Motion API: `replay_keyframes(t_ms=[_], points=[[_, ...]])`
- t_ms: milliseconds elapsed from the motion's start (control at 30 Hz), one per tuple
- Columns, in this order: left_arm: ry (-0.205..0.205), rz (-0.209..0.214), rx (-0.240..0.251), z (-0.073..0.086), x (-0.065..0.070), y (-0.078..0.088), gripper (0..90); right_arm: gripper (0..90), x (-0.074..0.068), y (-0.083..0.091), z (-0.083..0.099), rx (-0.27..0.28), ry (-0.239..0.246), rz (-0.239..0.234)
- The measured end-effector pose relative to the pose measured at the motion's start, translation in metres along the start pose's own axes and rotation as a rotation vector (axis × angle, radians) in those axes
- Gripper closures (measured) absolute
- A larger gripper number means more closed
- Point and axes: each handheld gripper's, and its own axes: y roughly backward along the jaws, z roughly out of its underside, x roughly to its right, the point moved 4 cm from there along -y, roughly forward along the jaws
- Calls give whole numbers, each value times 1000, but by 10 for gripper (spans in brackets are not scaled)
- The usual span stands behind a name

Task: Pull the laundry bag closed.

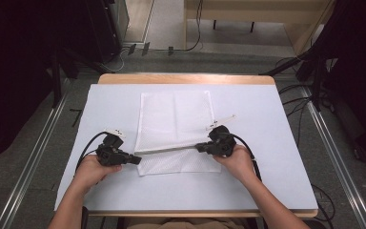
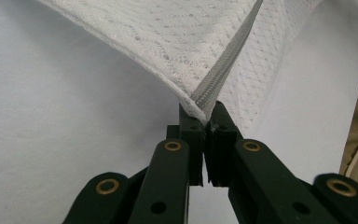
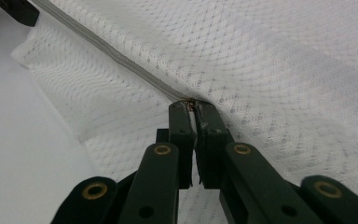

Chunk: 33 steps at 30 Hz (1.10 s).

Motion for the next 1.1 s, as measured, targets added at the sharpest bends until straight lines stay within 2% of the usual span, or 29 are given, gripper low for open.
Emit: replay_keyframes(t_ms=[467, 633, 733, 1100], points=[[1, 4, -7, 1, -1, 0, 877, 879, 3, 5, 4, -5, -9, 8], [1, 4, -8, 1, -1, 0, 877, 879, 4, 8, 5, -1, 2, 13], [3, 2, -10, 2, -1, 0, 877, 878, 7, 11, 9, -6, -14, 16], [-1, 12, -14, 3, 0, 0, 878, 878, 7, 16, 12, -6, -13, 8]])
